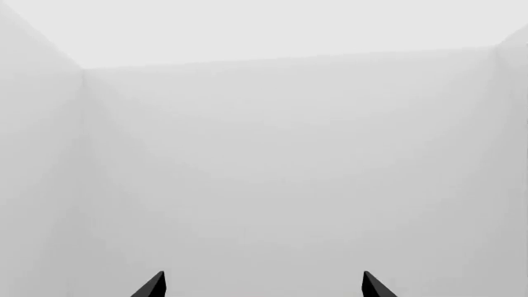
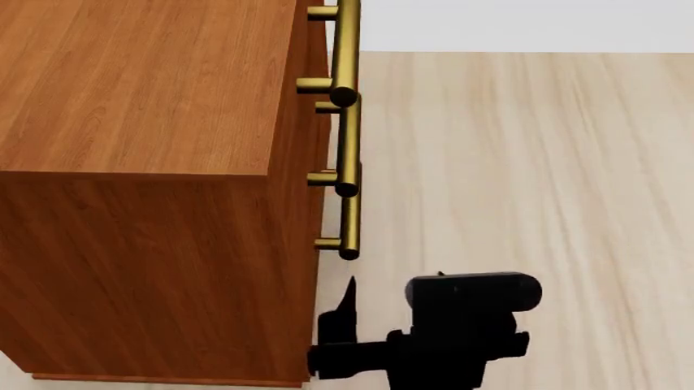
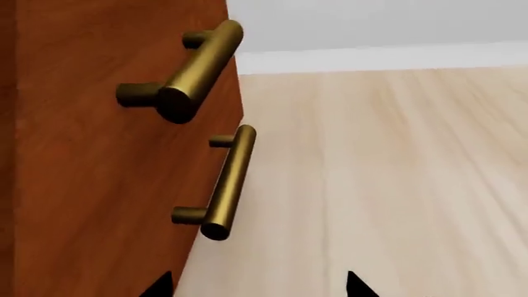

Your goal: Close the bottom drawer of the cabinet and open the top drawer.

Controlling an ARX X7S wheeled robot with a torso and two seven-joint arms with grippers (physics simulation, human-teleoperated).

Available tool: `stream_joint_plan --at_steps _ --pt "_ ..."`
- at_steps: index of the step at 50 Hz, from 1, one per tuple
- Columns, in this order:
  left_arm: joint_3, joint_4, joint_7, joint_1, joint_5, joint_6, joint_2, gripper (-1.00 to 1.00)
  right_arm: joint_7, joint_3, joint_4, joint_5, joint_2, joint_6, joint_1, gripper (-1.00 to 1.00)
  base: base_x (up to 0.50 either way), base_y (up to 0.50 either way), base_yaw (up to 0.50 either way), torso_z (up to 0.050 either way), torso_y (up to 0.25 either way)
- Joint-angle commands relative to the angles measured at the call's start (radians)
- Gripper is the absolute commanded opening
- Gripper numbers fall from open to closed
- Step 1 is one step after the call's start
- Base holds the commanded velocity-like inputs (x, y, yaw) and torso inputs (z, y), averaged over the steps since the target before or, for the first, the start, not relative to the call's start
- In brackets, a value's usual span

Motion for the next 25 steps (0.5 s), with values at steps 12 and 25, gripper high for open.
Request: stream_joint_plan --at_steps 12,25 --pt "0.004 0.004 -0.012 -0.015 -0.017 -0.004 -0.001 1.00 0.143 0.165 -0.273 0.134 0.042 0.082 -0.091 1.00 0.00 0.00 0.00 0.000 0.000" --pt "0.018 0.002 -0.018 -0.033 -0.021 -0.012 -0.003 1.00 0.236 0.235 -0.324 0.211 0.017 0.170 0.024 1.00 0.00 0.00 0.00 0.000 0.000"
